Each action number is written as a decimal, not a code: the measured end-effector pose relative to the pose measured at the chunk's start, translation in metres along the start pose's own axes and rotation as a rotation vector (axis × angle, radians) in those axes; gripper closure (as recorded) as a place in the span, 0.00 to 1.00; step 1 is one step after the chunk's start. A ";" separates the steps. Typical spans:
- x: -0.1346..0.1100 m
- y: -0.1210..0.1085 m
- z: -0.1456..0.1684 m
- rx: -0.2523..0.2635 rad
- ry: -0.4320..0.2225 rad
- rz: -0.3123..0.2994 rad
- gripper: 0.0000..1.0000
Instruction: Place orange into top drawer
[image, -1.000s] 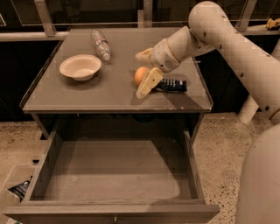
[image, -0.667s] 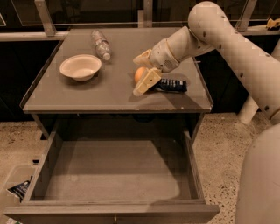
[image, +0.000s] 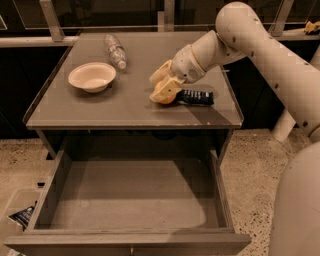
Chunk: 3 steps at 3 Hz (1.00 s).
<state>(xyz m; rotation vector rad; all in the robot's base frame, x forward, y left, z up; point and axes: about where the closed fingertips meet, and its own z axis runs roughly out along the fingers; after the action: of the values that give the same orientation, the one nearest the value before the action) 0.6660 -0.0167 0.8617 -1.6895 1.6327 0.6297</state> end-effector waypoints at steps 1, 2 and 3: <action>0.000 0.000 0.000 0.000 0.000 0.000 0.88; 0.000 0.000 0.000 0.000 0.000 0.000 1.00; -0.003 0.001 0.000 -0.003 -0.001 -0.003 1.00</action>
Offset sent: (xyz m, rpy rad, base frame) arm 0.0000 0.0000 0.0000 0.0000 0.0000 0.0000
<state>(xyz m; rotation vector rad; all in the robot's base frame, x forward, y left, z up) 0.6647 -0.0151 0.8635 -1.6926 1.6293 0.6319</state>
